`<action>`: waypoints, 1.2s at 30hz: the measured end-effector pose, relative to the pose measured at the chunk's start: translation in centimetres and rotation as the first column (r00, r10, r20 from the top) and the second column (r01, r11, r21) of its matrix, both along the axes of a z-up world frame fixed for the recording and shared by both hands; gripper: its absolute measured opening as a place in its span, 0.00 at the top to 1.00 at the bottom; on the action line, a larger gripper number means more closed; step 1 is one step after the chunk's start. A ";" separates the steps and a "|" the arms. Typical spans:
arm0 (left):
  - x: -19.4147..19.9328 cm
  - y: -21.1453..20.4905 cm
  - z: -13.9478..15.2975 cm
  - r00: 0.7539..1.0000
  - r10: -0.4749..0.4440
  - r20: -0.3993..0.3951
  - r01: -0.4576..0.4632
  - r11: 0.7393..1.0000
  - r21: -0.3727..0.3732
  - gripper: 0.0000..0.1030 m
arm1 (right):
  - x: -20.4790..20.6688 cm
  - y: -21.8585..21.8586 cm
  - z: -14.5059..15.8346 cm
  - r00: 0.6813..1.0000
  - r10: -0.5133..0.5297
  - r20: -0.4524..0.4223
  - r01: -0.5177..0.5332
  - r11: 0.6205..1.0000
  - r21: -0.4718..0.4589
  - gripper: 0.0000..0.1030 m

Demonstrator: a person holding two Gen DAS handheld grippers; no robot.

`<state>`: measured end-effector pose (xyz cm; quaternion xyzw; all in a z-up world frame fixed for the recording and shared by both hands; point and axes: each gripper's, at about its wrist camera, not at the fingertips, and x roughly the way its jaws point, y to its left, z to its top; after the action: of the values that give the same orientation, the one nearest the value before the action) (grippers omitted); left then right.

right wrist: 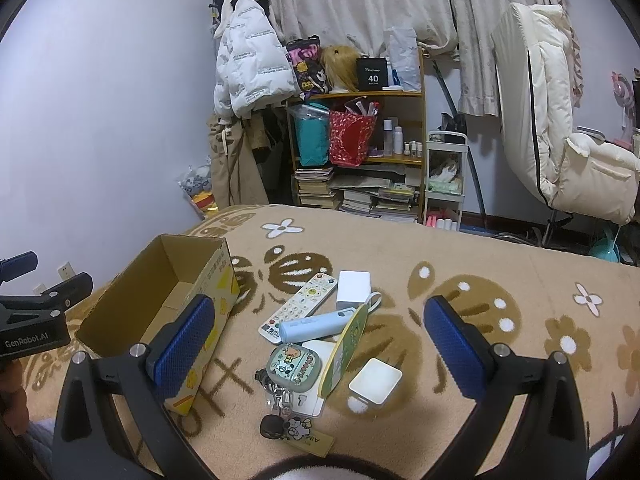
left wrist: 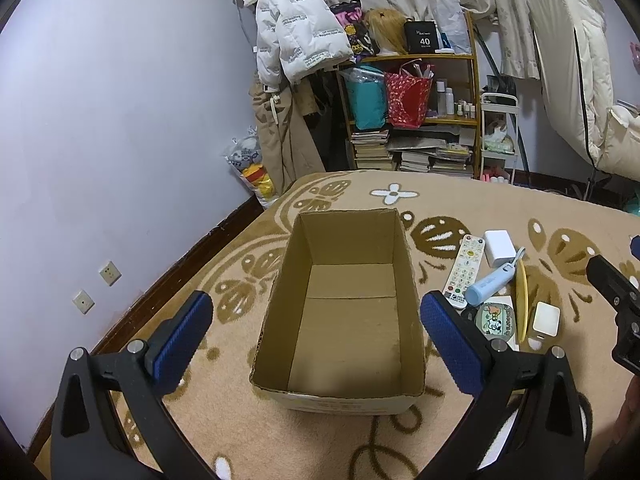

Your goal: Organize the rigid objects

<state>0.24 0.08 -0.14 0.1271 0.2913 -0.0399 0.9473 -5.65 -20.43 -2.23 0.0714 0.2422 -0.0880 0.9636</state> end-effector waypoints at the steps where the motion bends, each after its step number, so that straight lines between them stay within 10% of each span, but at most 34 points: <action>1: 0.0 -0.1 0.0 1.000 0.000 0.000 0.000 1.000 0.003 0.00 | 0.0 0.0 0.0 1.000 -0.001 -0.001 0.001 1.000 0.001 0.00; 36: 0.5 0.0 -0.3 1.000 0.000 -0.015 0.001 0.999 0.035 0.00 | 0.1 0.5 -0.4 1.000 0.009 0.003 -0.009 1.000 0.002 0.00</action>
<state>0.71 0.06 -0.44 0.1433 0.2989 -0.0359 0.9428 -5.50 -19.96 -2.68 0.0715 0.2410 -0.0833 0.9643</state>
